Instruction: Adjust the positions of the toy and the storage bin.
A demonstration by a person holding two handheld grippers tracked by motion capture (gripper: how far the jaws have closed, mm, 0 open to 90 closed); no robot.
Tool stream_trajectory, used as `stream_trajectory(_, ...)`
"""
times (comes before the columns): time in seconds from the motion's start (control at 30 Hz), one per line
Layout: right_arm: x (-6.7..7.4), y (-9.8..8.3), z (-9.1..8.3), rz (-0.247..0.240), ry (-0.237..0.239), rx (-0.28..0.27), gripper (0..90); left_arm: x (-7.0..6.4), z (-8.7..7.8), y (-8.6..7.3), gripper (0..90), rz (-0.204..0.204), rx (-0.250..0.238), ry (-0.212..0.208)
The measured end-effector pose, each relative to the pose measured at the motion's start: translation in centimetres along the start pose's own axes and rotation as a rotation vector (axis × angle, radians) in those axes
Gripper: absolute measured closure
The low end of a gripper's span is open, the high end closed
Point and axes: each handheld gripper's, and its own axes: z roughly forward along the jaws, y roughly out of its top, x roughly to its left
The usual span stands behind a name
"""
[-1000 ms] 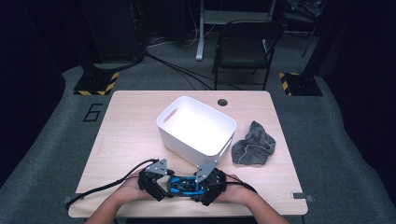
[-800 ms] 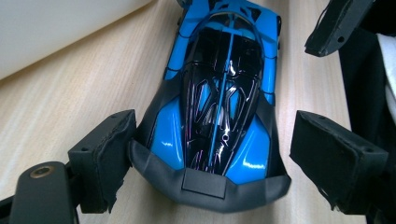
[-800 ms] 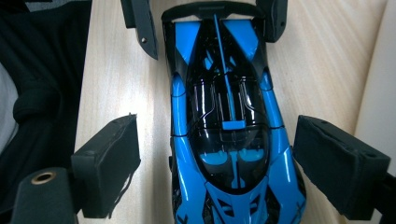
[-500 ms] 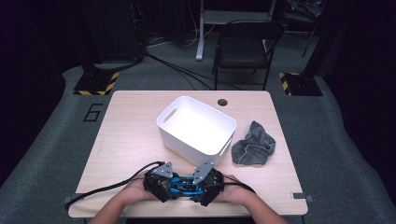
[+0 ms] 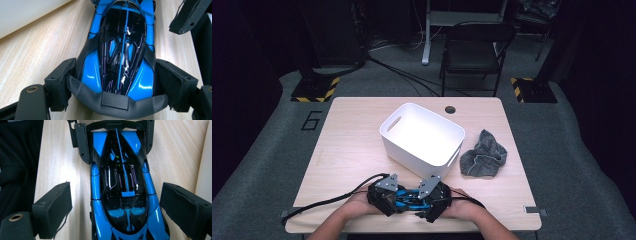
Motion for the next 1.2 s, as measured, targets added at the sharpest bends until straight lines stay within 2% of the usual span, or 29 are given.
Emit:
stream_trajectory(0.27, 0.3, 0.1, -0.1, -0.011, 0.017, 0.0, 11.0, -0.3, -0.3, 0.0, 23.6, 0.038, 0.035, -0.006)
stream_trajectory(0.37, 0.6, 0.2, 0.0, -0.006, 0.025, 0.006, 11.2, -0.5, -0.4, 0.0, 24.0, 0.037, 0.045, 0.0)
stream_trajectory(0.43, 0.6, 0.2, 0.0, -0.02, 0.028, 0.002, 11.2, -0.6, -0.6, 0.0, 24.1, 0.04, 0.068, 0.003)
stream_trajectory(0.57, 0.8, 0.5, -0.1, -0.027, 0.028, -0.01, 12.7, -0.8, -1.1, -0.1, 24.2, 0.04, 0.076, 0.014)
stream_trajectory(0.87, 0.4, 1.7, -0.3, -0.015, 0.063, -0.033, 12.4, -0.8, -3.0, -1.3, 24.2, 0.041, 0.099, 0.021)
stream_trajectory(0.97, 0.3, 2.4, 0.2, -0.02, 0.077, -0.037, 13.0, -0.9, -3.3, -1.3, 24.2, 0.039, 0.103, 0.024)
stream_trajectory(1.1, 0.1, 3.4, 1.7, -0.047, 0.087, -0.015, 13.6, -1.0, -3.6, -1.3, 24.2, 0.048, 0.106, 0.034)
stream_trajectory(1.2, 0.1, 3.8, 2.6, -0.05, 0.093, -0.009, 13.7, -1.0, -3.9, -1.3, 24.2, 0.059, 0.113, 0.025)
